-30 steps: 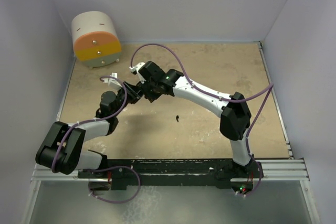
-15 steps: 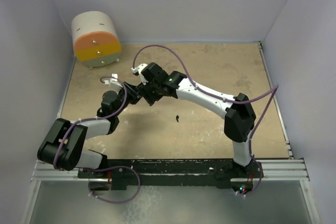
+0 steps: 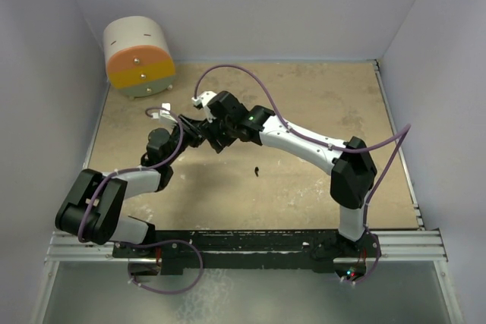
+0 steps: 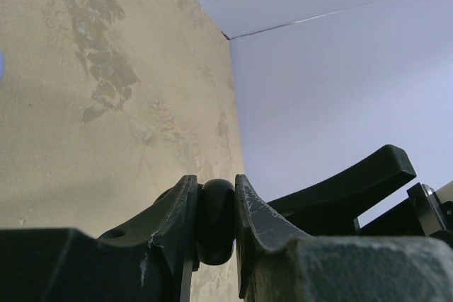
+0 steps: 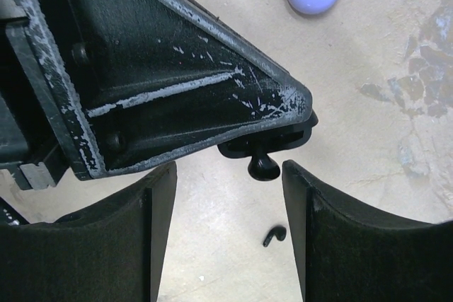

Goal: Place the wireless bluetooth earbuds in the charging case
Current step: Place the earbud in the charging case.

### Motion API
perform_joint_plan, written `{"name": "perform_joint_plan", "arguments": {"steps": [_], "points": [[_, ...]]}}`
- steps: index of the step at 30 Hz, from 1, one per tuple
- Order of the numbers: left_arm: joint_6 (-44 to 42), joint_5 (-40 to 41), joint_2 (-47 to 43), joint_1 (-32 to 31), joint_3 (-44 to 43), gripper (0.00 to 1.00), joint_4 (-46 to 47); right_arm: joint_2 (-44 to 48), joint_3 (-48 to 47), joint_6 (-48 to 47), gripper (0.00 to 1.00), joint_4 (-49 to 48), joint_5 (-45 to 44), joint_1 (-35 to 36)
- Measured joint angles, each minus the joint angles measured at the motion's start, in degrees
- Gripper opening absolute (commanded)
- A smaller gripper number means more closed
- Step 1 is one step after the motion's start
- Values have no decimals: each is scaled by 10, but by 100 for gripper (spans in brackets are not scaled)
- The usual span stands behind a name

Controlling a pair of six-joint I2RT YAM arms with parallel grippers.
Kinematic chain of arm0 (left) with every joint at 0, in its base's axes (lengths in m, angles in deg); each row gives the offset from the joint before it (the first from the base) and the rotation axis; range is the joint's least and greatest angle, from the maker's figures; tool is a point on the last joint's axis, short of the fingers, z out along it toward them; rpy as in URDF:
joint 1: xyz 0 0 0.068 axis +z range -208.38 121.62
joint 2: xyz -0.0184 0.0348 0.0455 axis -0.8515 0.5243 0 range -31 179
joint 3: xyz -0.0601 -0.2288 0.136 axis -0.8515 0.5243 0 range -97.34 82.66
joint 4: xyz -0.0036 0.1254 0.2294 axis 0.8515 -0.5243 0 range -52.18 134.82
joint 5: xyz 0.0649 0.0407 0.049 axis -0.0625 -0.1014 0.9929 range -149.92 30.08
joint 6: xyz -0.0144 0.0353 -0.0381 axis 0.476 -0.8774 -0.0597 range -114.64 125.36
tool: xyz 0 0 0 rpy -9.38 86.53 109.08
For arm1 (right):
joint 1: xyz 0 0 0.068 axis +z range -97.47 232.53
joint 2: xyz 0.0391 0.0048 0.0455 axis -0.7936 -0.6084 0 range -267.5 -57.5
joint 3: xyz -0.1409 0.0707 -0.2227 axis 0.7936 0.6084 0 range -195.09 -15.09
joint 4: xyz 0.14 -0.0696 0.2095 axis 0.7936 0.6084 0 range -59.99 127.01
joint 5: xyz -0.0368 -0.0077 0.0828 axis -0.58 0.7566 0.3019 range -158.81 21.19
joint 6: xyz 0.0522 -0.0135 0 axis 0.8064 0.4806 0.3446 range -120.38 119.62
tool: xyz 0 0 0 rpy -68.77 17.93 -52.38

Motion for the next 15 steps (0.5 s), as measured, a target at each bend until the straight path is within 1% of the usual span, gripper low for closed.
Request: {"name": "perform_joint_plan", "arguments": {"steps": [9, 15], "points": [[5, -1, 3, 0, 0, 0, 4, 0, 0, -8, 64, -15, 11, 0], [16, 0, 33, 0, -5, 0, 17, 0, 3, -10, 63, -25, 19, 0]]}}
